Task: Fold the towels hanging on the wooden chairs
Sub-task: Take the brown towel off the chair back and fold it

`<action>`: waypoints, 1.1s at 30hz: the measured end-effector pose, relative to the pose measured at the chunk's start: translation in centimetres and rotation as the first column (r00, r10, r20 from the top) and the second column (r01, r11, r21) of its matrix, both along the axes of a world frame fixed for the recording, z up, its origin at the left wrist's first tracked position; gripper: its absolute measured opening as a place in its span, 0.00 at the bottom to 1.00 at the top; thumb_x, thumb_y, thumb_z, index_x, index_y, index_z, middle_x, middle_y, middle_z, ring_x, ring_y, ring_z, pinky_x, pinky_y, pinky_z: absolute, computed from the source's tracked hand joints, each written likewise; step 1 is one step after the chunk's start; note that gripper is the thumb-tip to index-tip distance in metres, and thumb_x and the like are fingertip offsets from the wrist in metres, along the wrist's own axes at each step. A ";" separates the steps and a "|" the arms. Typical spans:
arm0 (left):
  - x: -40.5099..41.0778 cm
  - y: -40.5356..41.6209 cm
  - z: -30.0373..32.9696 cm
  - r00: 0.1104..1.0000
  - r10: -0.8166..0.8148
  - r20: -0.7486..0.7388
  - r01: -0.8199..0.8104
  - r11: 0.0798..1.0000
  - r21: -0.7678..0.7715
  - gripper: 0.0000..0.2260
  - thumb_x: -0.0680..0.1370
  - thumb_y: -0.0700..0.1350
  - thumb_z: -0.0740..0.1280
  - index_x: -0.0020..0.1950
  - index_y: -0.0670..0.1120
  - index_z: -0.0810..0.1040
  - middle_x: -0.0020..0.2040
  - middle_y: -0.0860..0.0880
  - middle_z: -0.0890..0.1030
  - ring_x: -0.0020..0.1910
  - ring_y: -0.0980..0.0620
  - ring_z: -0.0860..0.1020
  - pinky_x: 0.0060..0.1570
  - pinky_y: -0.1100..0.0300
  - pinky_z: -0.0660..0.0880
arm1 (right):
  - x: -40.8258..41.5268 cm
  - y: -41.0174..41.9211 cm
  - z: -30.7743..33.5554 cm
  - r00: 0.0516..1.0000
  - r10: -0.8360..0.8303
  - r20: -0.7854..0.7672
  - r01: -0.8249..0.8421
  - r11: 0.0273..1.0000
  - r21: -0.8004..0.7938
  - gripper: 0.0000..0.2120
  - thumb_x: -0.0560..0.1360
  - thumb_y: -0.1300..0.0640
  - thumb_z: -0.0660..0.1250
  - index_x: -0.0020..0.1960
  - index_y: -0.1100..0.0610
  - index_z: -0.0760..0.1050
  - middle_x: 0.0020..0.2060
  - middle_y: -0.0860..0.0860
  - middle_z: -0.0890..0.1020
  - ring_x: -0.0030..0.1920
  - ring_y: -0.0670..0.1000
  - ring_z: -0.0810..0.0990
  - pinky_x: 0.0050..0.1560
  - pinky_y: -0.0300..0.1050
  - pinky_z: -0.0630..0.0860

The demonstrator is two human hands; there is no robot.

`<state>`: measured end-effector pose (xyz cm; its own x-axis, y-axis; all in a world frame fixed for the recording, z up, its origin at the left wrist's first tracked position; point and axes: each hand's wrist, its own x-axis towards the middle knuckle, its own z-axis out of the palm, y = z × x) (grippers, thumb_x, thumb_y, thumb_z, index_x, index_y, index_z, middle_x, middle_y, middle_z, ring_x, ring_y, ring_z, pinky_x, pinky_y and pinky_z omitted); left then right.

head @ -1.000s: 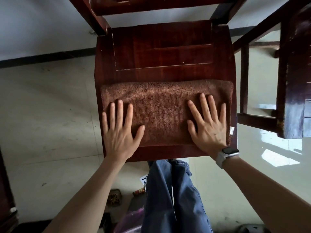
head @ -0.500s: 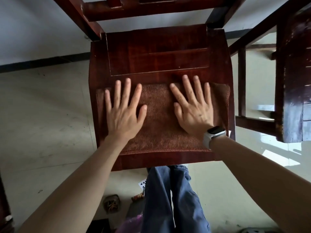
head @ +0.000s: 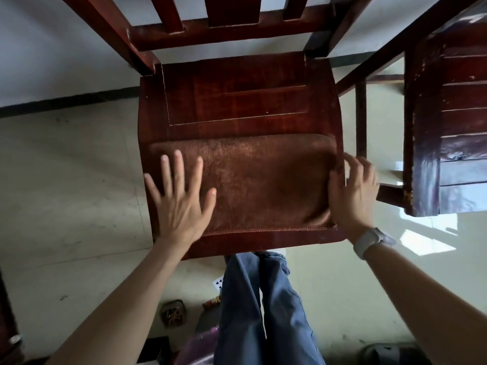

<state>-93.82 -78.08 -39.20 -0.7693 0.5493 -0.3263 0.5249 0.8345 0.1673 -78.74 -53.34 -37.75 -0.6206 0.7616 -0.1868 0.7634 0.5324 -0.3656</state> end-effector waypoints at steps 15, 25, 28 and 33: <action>3.1 -0.8 -0.7 0.997 0.042 0.070 -0.036 0.996 -0.078 0.29 0.75 0.61 0.48 0.74 0.53 0.50 0.76 0.41 0.49 0.74 0.41 0.43 0.67 0.33 0.41 | 2.8 -2.5 -0.7 0.997 0.080 -0.023 -0.080 0.996 -0.039 0.16 0.75 0.62 0.59 0.61 0.64 0.72 0.59 0.63 0.75 0.61 0.63 0.72 0.63 0.59 0.66; 2.6 -0.6 0.1 0.991 0.032 0.127 -0.016 0.991 -0.130 0.29 0.75 0.62 0.46 0.75 0.53 0.53 0.76 0.41 0.51 0.75 0.39 0.46 0.67 0.33 0.45 | -1.4 -0.7 0.1 0.889 -0.313 0.335 0.405 0.878 -0.256 0.12 0.73 0.60 0.59 0.50 0.64 0.77 0.53 0.63 0.78 0.56 0.64 0.73 0.54 0.51 0.70; 2.5 -0.5 0.3 0.991 0.030 0.134 -0.014 0.993 -0.119 0.29 0.75 0.62 0.48 0.74 0.52 0.56 0.76 0.41 0.53 0.74 0.38 0.49 0.67 0.32 0.46 | -1.8 -0.7 0.5 0.894 -0.270 0.357 0.373 0.890 -0.262 0.07 0.70 0.60 0.60 0.38 0.62 0.73 0.47 0.63 0.79 0.51 0.65 0.74 0.49 0.52 0.70; 1.9 -0.6 1.0 0.982 0.044 0.186 -0.038 0.999 -0.032 0.27 0.77 0.56 0.61 0.74 0.52 0.58 0.76 0.43 0.52 0.75 0.40 0.47 0.68 0.35 0.45 | -2.2 -1.4 2.5 0.902 -0.374 0.214 0.431 0.787 -0.442 0.06 0.71 0.61 0.63 0.47 0.60 0.76 0.38 0.54 0.76 0.41 0.55 0.75 0.44 0.47 0.72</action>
<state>-91.89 -78.72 -38.23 -0.7152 0.5071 -0.4809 0.4519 0.8605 0.2353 -80.93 -54.79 -35.21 -0.2312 0.7394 -0.6323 0.9196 -0.0461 -0.3902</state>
